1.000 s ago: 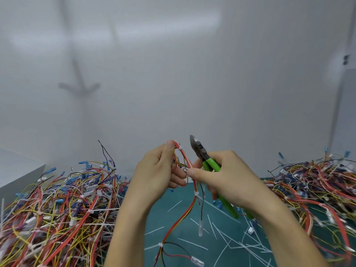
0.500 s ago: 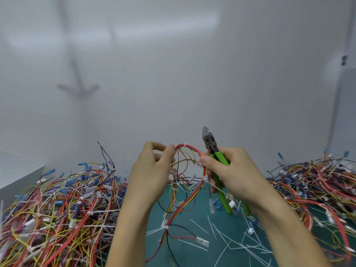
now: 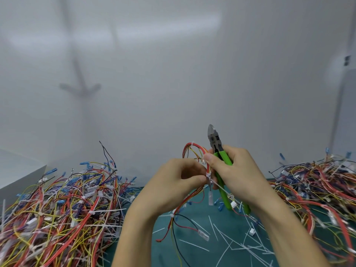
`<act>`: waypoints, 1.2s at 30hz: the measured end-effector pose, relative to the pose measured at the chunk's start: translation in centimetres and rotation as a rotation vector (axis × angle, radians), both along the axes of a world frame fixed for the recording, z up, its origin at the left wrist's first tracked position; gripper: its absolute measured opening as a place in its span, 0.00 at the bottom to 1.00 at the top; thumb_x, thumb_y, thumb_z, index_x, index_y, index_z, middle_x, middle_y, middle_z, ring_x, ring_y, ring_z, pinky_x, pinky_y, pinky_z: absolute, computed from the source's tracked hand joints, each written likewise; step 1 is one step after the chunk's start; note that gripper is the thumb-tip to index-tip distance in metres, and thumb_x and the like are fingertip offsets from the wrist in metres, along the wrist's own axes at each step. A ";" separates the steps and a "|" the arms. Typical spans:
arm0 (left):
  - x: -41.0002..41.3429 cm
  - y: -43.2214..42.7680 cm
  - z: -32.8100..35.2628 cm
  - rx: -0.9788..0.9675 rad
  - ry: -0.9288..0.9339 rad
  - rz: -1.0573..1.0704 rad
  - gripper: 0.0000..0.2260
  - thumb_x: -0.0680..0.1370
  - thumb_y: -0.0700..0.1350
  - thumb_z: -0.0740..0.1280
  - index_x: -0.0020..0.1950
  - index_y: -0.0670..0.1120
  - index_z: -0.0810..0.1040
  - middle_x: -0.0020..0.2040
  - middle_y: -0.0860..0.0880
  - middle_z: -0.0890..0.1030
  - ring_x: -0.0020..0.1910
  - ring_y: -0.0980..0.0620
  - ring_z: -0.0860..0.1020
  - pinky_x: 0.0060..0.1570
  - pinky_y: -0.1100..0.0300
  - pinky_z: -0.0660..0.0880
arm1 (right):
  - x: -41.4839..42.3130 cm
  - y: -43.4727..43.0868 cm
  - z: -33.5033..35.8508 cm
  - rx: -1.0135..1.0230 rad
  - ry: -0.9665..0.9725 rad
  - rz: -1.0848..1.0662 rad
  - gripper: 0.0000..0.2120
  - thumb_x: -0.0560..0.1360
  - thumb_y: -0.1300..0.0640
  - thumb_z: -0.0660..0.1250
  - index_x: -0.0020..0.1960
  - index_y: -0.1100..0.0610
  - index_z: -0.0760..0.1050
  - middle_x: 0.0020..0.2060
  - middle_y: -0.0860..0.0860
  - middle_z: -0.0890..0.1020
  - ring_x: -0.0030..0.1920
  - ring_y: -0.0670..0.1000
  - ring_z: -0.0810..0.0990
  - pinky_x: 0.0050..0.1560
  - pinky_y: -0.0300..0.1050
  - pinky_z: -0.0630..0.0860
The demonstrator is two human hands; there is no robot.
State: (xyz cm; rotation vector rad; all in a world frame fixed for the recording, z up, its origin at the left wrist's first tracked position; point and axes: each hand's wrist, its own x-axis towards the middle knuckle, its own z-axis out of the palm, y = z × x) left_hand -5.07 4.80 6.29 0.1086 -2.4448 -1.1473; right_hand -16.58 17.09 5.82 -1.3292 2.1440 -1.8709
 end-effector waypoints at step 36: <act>-1.0 0.4 0.0 0.243 0.320 -0.040 0.12 0.74 0.31 0.72 0.53 0.42 0.76 0.44 0.41 0.83 0.45 0.41 0.83 0.51 0.50 0.81 | 0.5 -0.8 -0.4 -0.262 -0.055 0.018 0.09 0.73 0.41 0.67 0.45 0.44 0.83 0.33 0.46 0.82 0.38 0.52 0.82 0.41 0.56 0.82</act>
